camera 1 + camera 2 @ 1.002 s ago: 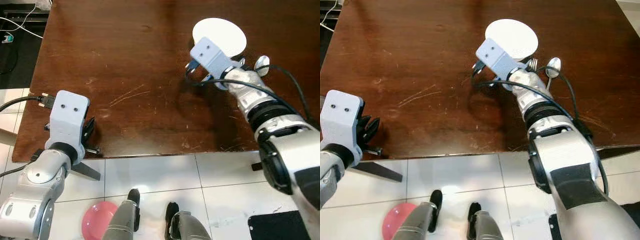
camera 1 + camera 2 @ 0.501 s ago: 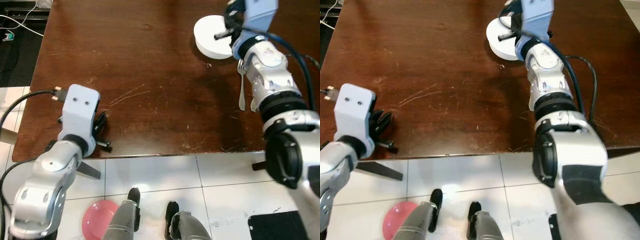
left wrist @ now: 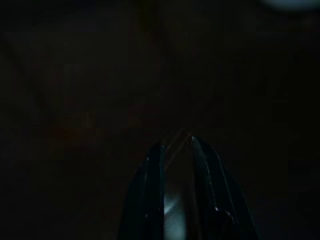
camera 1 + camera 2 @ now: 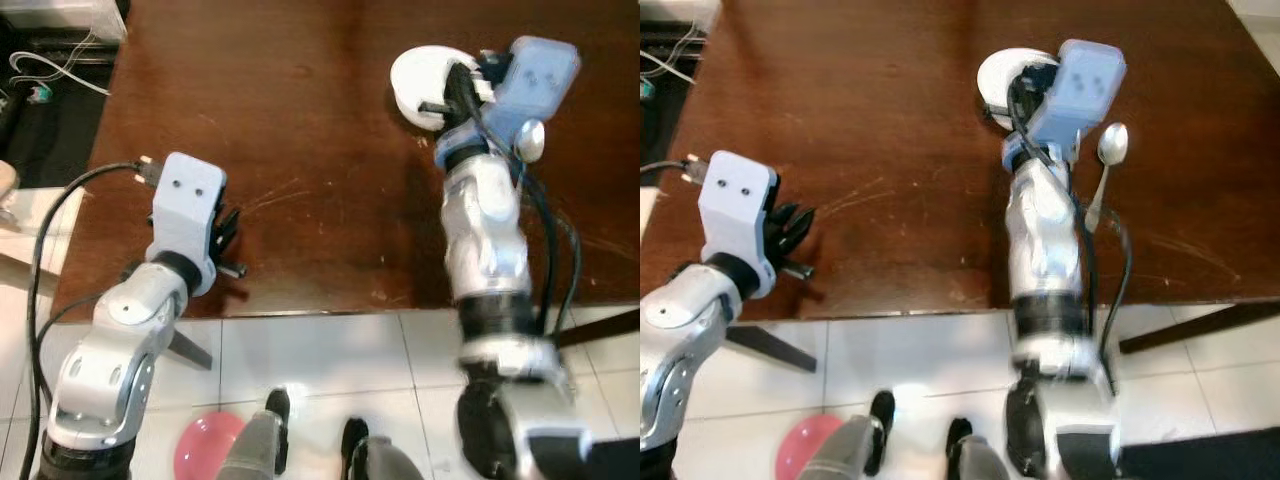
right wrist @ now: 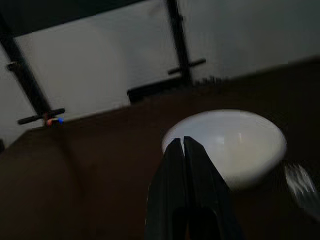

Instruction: Setting the table

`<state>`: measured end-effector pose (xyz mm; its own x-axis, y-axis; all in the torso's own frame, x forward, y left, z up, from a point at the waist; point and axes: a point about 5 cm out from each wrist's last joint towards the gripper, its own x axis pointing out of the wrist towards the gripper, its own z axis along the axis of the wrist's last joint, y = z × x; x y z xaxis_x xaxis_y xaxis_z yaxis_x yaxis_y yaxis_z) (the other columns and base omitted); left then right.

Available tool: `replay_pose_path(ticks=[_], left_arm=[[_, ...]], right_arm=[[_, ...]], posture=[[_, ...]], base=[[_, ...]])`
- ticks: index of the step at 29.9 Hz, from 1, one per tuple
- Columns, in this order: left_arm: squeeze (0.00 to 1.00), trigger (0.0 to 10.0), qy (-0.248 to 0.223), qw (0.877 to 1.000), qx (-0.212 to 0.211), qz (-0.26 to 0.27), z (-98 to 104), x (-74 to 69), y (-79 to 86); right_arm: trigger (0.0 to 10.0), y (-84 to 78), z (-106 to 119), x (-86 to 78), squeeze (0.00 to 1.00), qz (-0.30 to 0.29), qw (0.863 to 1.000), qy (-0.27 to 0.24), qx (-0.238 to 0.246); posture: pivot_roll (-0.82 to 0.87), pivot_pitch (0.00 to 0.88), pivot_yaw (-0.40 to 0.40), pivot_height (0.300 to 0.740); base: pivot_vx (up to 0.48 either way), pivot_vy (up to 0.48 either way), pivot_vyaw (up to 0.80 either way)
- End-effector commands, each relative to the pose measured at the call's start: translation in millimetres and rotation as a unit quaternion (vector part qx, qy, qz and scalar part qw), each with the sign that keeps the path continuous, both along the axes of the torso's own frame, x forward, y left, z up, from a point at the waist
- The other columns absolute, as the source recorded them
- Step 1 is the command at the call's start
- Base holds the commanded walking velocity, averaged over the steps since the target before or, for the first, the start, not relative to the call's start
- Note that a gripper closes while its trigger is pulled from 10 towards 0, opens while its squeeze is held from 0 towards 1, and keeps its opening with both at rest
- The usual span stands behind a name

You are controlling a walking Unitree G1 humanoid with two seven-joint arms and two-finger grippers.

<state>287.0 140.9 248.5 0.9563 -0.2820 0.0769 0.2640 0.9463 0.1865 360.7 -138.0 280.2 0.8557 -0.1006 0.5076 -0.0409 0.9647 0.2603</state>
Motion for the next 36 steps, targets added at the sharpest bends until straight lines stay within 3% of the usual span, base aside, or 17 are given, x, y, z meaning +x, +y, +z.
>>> replay_pose_path(ticks=[1, 6, 14, 21, 36], left_arm=[[0.0, 10.0, 0.005, 1.0, -0.007, -0.009, -6, 0.2, -1.3], [0.0, 10.0, 0.003, 1.0, -0.016, -0.013, -6, 6.2, -5.2], [0.0, 10.0, 0.003, 1.0, -0.002, 0.014, -13, 14.5, 0.0], [0.0, 10.0, 0.006, 1.0, -0.007, 0.027, -16, 16.9, 5.3], [0.0, 10.0, -0.002, 1.0, -0.004, 0.018, -17, 19.3, 2.6]], right_arm=[[10.0, -14.1, -2, -9.9, 0.0, -0.035, 0.999, -0.005, 0.008], [10.0, -31.4, -15, -26.2, 0.0, -0.067, 0.998, 0.0, 0.004], [10.0, -34.3, -7, -37.4, 0.0, -0.077, 0.997, -0.009, -0.012], [10.0, -26.3, -11, -43.7, 0.0, -0.068, 0.997, 0.008, -0.022], [10.0, -30.3, -14, -47.8, 0.0, -0.078, 0.996, 0.026, -0.023]], posture=[[0.11, 0.194, 0.086, 0.74], [0.09, 0.176, 0.096, 0.74], [0.08, 0.17, 0.096, 0.74], [0.08, 0.166, 0.087, 0.74], [0.08, 0.163, 0.094, 0.74]], base=[[0.0, 0.0, 0.0], [0.0, 0.0, 0.0], [0.072, 0.0, 0.0], [0.48, 0.0, 0.0], [0.48, 0.0, 0.0]])
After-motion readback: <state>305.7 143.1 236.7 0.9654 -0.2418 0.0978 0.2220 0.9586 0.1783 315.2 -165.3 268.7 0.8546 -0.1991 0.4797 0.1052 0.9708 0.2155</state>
